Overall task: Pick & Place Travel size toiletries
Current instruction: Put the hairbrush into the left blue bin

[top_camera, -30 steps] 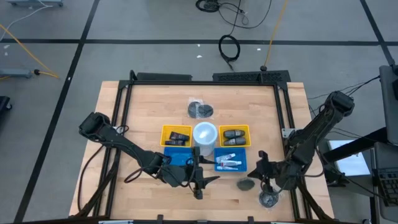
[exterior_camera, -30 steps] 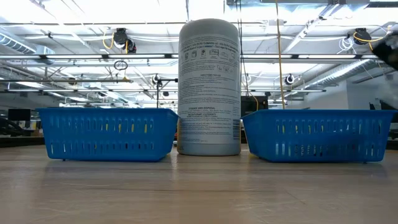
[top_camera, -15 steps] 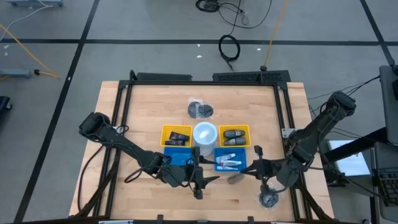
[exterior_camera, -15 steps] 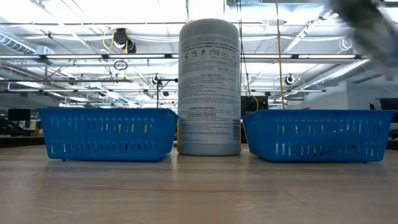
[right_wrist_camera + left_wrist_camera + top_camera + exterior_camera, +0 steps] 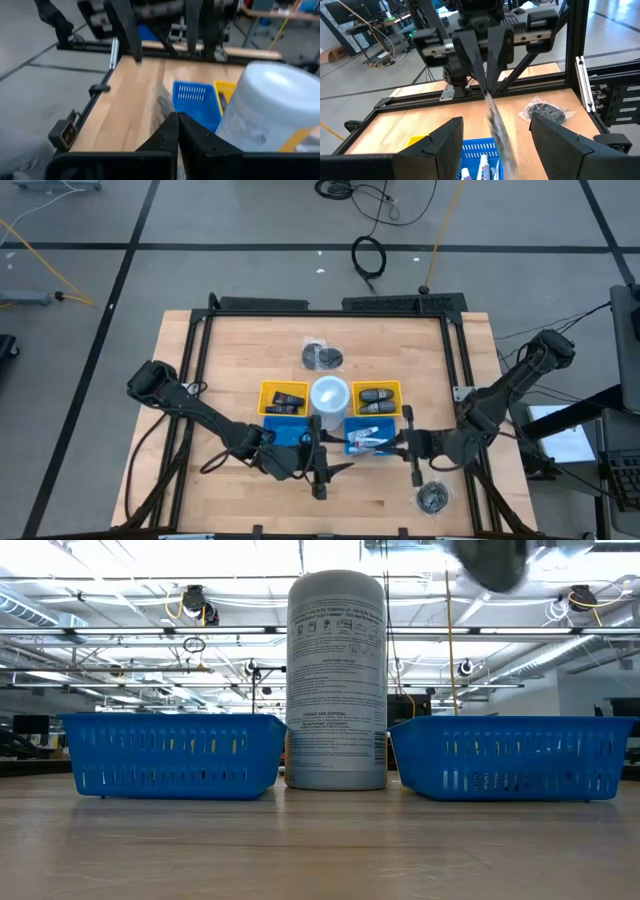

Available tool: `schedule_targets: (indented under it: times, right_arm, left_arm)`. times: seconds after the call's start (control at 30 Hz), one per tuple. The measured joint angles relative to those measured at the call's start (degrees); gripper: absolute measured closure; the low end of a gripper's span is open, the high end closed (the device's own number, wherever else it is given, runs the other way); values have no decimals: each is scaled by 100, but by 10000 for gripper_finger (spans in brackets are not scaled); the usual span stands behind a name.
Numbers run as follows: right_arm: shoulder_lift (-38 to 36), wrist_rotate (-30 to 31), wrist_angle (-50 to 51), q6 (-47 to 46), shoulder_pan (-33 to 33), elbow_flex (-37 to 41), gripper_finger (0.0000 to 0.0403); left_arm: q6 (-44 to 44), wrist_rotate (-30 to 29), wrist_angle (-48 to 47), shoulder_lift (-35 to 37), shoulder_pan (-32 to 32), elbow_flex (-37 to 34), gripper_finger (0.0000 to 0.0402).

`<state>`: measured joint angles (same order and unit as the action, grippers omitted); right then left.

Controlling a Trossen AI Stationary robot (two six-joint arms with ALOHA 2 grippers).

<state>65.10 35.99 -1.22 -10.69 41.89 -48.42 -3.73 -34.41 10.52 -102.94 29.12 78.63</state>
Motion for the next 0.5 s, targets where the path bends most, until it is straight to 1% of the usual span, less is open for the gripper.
schedule_targets:
  times: [0.23, 0.5]
  right_arm:
    - [0, 0, -893, 912, -68, 0, 403]
    - [0, 0, -1479, 1458, -68, 0, 403]
  left_arm:
    - [175, 4, 0, 0, -50, 0, 172]
    - [205, 2, 2, 0, -101, 0, 172]
